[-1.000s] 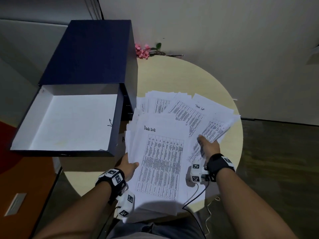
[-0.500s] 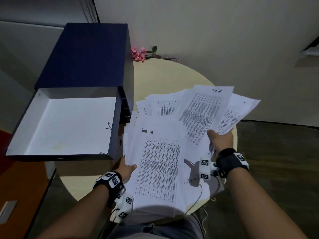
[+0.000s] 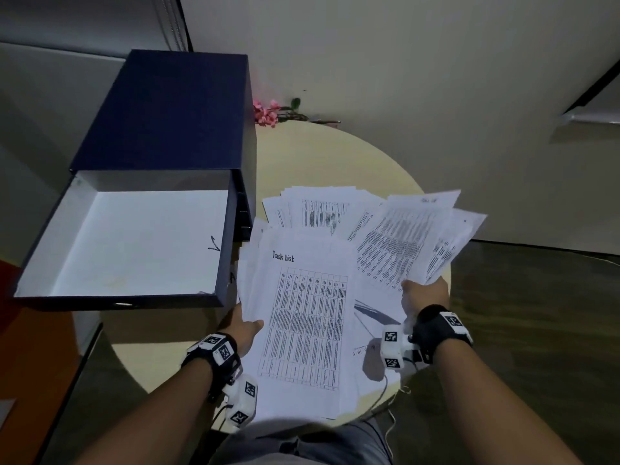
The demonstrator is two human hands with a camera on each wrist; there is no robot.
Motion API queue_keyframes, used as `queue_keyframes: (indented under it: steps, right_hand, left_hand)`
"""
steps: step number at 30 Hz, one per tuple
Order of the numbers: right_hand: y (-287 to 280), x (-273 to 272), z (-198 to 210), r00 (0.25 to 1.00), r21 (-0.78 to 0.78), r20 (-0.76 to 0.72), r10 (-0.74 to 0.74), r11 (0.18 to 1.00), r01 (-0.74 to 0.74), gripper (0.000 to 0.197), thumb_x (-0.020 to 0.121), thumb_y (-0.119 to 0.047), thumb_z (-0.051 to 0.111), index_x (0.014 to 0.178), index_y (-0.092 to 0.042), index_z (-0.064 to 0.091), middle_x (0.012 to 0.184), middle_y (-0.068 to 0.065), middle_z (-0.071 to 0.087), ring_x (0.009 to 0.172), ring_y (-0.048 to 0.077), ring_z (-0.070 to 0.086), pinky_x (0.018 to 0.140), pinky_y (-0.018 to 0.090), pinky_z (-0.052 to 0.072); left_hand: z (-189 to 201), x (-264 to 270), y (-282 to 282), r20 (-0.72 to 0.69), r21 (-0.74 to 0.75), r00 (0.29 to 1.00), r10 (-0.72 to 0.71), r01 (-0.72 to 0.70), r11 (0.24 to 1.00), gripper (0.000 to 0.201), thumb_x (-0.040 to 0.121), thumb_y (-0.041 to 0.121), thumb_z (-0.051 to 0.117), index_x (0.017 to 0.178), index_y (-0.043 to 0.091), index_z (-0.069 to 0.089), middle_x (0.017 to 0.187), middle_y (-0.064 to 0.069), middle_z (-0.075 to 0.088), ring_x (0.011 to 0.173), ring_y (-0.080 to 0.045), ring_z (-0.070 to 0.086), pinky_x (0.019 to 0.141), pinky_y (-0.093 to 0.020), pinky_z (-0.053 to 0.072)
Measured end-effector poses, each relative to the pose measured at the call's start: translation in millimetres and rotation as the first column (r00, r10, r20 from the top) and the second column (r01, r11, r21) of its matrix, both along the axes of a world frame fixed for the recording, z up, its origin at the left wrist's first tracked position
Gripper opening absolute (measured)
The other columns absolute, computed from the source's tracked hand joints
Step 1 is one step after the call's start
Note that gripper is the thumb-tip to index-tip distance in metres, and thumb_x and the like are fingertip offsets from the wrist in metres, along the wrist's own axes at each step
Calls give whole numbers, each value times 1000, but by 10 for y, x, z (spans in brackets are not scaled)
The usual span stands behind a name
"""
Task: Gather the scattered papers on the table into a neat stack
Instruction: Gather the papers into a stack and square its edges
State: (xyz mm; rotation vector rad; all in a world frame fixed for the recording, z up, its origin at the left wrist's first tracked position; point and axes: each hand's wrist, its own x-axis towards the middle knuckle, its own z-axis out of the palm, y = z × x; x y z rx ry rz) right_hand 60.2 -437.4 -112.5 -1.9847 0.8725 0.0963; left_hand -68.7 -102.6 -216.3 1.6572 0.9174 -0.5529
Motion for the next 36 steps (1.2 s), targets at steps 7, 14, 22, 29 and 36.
queue_keyframes:
  steps: [7,14,22,29,36]
  right_hand:
    - [-414,66,703,968,-137,224,111,987,-82,32,83,-14,70,115,-11,65,102,8,72,88,29,69,77,37,55]
    - [-519,68,1418,879,-29,451,154,987,-158,24,80,-18,76,99,-5,68,87,7,73,75,22,71,64,30,55]
    - [-223,-193,1173,848,315,421,323,825,-470,31,89,-5,73,119,-9,67,111,-2,76,97,13,73,77,30,61]
    - [219,-697,-294,855,329,-138,500,837,-436,42,84,-18,71,121,-10,53,97,14,65,74,26,58,68,37,50]
    - [443,-770,-379,830,373,-232,507,835,-405,28,88,-4,54,115,-7,52,79,10,46,65,22,42,58,30,34]
  left_hand:
    - [69,-4,-65,-4,46,1000,-22,22,999,65,94,17,58,150,17,24,140,-9,49,124,-32,49,98,-32,38]
    - [101,24,-56,-30,52,999,-30,32,998,70,94,20,59,152,16,20,146,-10,45,129,-33,46,101,-35,38]
    - [-55,-7,9,24,-83,1000,12,-10,996,83,75,35,71,146,31,28,148,-3,43,132,-30,44,112,-45,33]
    - [276,-109,0,84,1,981,177,-178,984,99,76,84,40,143,12,43,145,-15,45,134,-35,42,93,-50,42]
    - [-187,-29,26,116,-132,992,56,-41,990,129,42,70,84,148,39,18,141,0,50,128,-26,52,107,-48,42]
